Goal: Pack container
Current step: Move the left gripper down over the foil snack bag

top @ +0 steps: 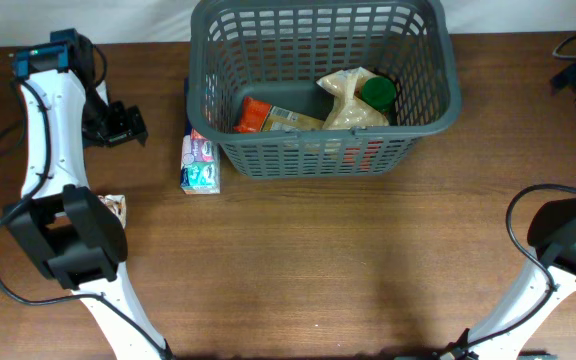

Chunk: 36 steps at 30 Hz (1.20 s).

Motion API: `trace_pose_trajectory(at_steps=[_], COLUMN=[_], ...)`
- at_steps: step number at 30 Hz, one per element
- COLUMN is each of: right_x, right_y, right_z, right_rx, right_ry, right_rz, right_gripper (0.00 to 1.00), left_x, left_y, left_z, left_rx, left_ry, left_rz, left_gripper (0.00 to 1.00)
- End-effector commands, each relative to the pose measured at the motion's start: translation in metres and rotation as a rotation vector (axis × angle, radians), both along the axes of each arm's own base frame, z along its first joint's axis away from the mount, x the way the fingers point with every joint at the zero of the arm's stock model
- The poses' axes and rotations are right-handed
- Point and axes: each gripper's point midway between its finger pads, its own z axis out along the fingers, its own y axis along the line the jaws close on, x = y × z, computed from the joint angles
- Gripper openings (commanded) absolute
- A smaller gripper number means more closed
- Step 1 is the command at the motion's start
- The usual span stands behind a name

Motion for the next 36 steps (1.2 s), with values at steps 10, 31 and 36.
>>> trace_pose_trajectory(at_steps=[10, 31, 36], right_x=[-0.003, -0.003, -0.003], right_y=[-0.003, -0.003, -0.003], right_z=[0.006, 0.006, 0.006], right_rx=[-0.022, -0.022, -0.022], right_ry=[-0.006, -0.006, -0.006], right_rz=[-0.016, -0.016, -0.016], right_gripper=[0.99, 0.99, 0.99], left_x=[-0.045, -0.145, -0.173], left_y=[-0.006, -0.043, -0.014], left_z=[0.004, 0.092, 0.102], left_rx=[-0.009, 0.025, 0.208], left_ry=[0.154, -0.359, -0.417], left_rz=[0.124, -0.137, -0.086], left_gripper=[0.99, 0.99, 0.99])
